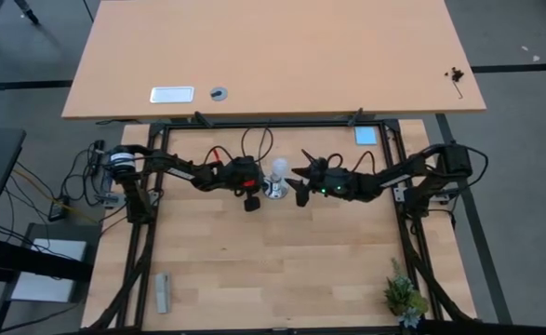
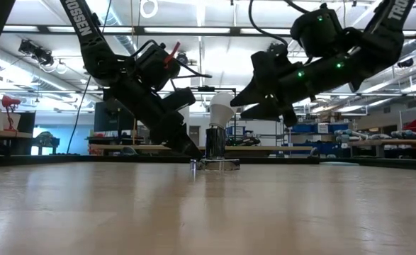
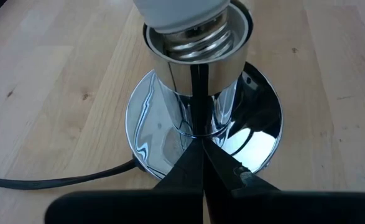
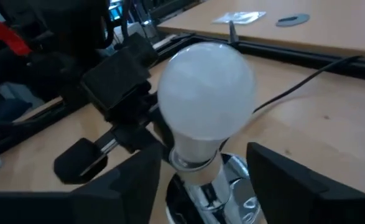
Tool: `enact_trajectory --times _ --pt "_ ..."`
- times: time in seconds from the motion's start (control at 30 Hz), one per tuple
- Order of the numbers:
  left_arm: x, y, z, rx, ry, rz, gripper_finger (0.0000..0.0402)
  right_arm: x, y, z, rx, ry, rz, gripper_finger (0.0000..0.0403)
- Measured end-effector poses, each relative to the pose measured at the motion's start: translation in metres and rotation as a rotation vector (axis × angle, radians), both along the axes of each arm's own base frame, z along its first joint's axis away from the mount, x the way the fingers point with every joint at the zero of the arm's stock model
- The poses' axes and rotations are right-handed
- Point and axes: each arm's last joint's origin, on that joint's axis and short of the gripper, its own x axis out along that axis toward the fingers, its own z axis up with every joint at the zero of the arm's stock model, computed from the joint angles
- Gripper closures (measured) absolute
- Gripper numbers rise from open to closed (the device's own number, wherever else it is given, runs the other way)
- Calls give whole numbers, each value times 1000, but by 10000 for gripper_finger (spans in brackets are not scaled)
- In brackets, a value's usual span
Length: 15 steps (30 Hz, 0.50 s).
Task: Screw lightbulb
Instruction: Remove the lightbulb from the lamp socket
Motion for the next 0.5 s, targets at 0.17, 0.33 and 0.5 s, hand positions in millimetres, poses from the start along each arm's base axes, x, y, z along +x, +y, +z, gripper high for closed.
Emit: enact_trajectory --times 0.17,0.33,0.5 --pt "0 0 0 0 0 0 401 0 -2 0 -54 22 9 134" --pt "0 0 0 0 0 0 401 0 -6 4 -59 -12 1 127" --pt "0 0 0 0 -1 0 401 -1 -13 4 -53 -19 -8 128"
